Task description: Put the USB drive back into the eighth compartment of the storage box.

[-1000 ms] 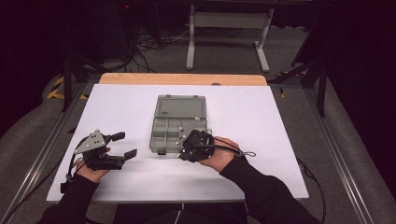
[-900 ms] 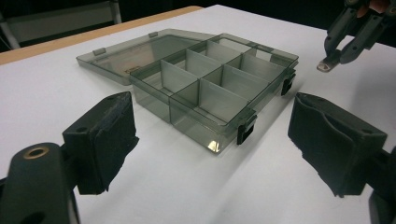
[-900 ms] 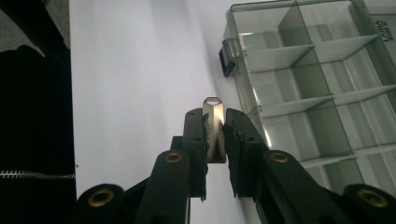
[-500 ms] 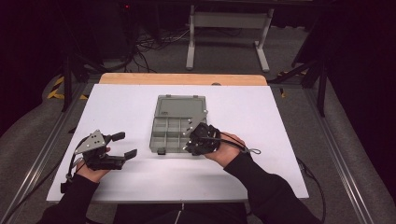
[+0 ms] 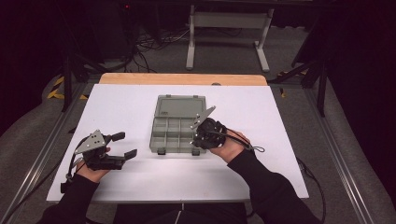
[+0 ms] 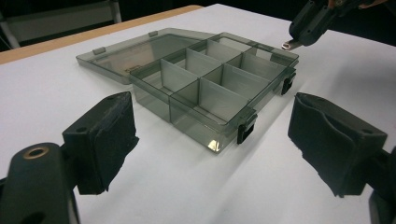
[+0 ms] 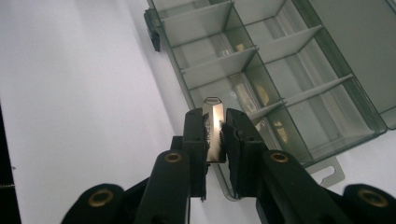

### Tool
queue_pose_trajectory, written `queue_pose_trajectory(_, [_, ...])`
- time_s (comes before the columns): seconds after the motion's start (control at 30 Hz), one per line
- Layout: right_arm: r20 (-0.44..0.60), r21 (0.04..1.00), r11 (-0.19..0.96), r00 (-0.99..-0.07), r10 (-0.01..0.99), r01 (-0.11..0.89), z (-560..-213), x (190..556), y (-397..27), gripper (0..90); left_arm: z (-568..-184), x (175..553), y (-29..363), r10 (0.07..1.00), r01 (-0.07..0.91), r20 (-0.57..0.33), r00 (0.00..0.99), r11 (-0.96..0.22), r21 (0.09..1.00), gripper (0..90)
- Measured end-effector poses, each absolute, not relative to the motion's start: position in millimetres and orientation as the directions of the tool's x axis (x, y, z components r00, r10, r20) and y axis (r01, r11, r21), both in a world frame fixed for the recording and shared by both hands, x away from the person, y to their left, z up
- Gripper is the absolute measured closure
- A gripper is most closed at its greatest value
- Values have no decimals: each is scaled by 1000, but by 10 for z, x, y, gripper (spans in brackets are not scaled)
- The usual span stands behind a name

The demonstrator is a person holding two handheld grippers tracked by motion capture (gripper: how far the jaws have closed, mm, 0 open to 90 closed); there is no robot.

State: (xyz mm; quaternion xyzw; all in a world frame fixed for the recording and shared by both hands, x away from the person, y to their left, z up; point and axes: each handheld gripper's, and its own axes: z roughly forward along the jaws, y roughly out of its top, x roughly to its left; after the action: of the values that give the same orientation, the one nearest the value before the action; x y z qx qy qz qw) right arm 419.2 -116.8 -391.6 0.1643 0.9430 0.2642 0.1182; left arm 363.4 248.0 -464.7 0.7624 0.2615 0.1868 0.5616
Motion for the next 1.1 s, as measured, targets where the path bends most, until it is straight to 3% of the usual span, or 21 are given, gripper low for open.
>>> queue_pose_trajectory(1.1, [-121, 499, 794, -880, 459, 346, -4119, 4421, -1260, 788, -4648, 3635, 2480, 608, 188, -8, 794, -234, 954, 156])
